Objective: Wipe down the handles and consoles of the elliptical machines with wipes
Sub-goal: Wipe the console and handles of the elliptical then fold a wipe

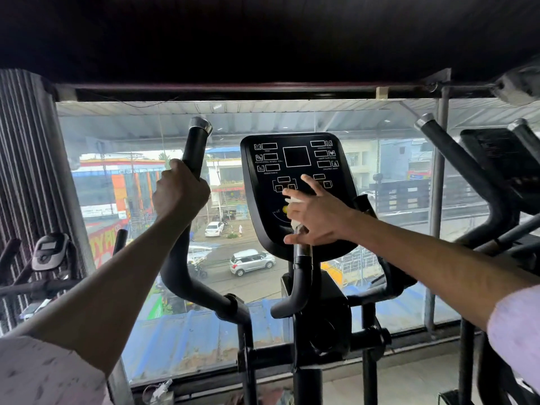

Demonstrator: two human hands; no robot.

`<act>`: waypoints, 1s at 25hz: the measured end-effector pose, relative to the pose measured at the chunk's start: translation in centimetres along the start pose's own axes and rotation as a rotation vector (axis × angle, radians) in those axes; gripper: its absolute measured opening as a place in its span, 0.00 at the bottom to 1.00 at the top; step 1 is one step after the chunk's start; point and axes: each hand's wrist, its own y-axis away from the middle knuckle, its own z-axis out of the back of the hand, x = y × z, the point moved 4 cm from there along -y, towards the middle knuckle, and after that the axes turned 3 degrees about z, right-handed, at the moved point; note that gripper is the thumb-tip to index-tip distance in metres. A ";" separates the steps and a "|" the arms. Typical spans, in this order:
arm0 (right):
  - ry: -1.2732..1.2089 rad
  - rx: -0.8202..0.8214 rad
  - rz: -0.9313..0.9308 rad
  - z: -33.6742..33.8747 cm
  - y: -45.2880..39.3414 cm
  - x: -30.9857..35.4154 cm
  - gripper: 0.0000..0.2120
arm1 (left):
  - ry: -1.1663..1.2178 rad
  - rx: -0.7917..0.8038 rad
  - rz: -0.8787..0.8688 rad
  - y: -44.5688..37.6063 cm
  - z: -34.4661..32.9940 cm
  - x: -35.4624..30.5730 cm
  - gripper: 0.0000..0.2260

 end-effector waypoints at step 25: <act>0.034 0.054 0.178 -1.6 0.8 4.1 0.46 | 0.022 -0.004 -0.014 -0.1 0.0 0.2 0.15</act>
